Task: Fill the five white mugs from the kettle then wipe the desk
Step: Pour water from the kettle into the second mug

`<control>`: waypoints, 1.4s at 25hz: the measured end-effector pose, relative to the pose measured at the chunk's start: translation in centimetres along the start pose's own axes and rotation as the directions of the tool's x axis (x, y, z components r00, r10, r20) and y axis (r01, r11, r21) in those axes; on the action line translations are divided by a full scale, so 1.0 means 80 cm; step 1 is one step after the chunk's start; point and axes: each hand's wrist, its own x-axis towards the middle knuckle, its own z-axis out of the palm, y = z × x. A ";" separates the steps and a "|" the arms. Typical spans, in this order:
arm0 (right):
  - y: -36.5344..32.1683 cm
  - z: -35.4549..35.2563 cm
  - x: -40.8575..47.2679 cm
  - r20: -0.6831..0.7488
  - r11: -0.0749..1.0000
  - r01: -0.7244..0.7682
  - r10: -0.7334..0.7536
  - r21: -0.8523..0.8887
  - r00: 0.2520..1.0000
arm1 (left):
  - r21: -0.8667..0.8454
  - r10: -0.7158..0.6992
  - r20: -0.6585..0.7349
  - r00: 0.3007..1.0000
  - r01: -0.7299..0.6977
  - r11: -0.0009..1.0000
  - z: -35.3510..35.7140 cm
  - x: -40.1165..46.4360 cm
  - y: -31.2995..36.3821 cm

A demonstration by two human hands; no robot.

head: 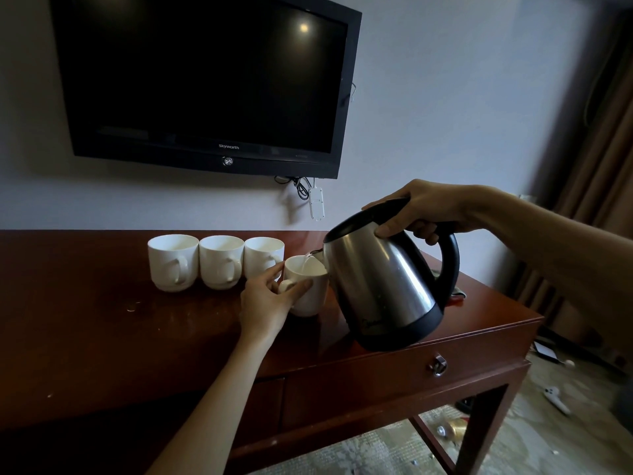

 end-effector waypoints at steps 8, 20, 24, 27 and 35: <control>0.001 -0.001 0.001 -0.003 1.000 0.003 -0.003 -0.008 1.000 | 0.005 -0.018 -0.004 1.000 0.018 1.000 -0.001 0.000 0.000; -0.001 0.000 0.001 0.015 1.000 -0.004 0.004 -0.005 1.000 | -0.015 -0.050 -0.020 0.999 0.050 0.999 -0.001 -0.001 0.004; 0.000 0.000 0.001 0.006 1.000 -0.006 0.006 -0.013 1.000 | -0.011 -0.055 -0.029 0.998 0.055 0.998 -0.002 -0.002 0.006; -0.001 0.001 0.000 0.005 1.000 -0.002 0.002 -0.014 1.000 | -0.022 -0.056 -0.024 0.998 0.056 0.998 -0.001 -0.001 0.006; 0.000 -0.001 0.002 0.013 1.000 -0.007 0.007 -0.015 1.000 | -0.035 -0.041 0.014 0.999 0.041 0.999 0.001 0.000 0.002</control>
